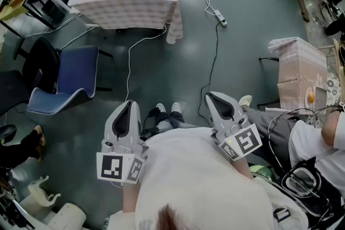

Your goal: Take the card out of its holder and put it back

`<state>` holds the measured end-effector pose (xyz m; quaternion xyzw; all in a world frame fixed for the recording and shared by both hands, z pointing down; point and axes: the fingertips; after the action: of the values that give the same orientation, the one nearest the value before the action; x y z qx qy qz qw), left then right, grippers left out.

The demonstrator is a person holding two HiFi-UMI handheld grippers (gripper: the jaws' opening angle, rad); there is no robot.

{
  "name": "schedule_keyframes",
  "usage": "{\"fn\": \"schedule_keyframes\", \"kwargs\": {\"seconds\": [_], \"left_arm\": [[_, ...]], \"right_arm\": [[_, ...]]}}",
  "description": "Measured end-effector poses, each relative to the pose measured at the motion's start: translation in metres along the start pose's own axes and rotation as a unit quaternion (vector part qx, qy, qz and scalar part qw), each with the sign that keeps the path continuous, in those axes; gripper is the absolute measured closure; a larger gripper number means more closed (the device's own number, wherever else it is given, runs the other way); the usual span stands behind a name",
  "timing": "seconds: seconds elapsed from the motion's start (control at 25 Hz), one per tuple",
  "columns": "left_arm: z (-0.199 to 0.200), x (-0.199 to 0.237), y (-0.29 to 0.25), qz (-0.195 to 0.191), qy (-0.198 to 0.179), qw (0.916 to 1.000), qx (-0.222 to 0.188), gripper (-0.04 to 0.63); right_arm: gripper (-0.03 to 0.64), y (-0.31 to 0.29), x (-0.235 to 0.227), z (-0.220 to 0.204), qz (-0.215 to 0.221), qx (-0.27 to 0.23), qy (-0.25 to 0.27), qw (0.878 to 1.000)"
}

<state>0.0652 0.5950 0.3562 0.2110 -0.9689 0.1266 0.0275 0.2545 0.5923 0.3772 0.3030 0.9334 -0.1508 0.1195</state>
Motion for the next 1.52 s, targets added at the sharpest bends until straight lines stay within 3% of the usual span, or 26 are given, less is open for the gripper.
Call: {"fn": "schedule_keyframes", "kwargs": {"seconds": [0.48,0.68,0.84,1.2,1.52], "left_arm": [[0.008,0.007,-0.001,0.017,-0.010,0.9997,-0.014,0.595],[0.005,0.002,-0.004,0.014,-0.010,0.9997,-0.016,0.595],[-0.005,0.005,-0.005,0.013,-0.002,0.9999,-0.008,0.595],[-0.008,0.055,-0.021,0.024,0.018,0.9995,0.009,0.595],[0.024,0.116,-0.056,0.010,-0.008,0.9999,0.003,0.595]], "right_arm": [[0.617,0.007,-0.007,0.002,0.004,0.004,0.010,1.000],[0.617,0.011,0.007,0.005,0.069,-0.021,-0.003,0.997],[0.617,0.005,0.011,0.001,0.085,-0.017,-0.009,0.996],[0.617,-0.044,0.018,0.000,0.086,0.011,-0.012,0.996],[0.617,-0.107,0.031,0.029,0.075,-0.007,-0.011,0.997]]}}
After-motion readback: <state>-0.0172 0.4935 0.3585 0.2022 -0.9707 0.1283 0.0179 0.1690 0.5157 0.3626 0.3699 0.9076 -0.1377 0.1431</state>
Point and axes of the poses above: the fingertips, and each gripper's own axes: y backward along the fingers, x to its left, z out of its top, and after that the axes turned 10 degrees about -y, right-handed
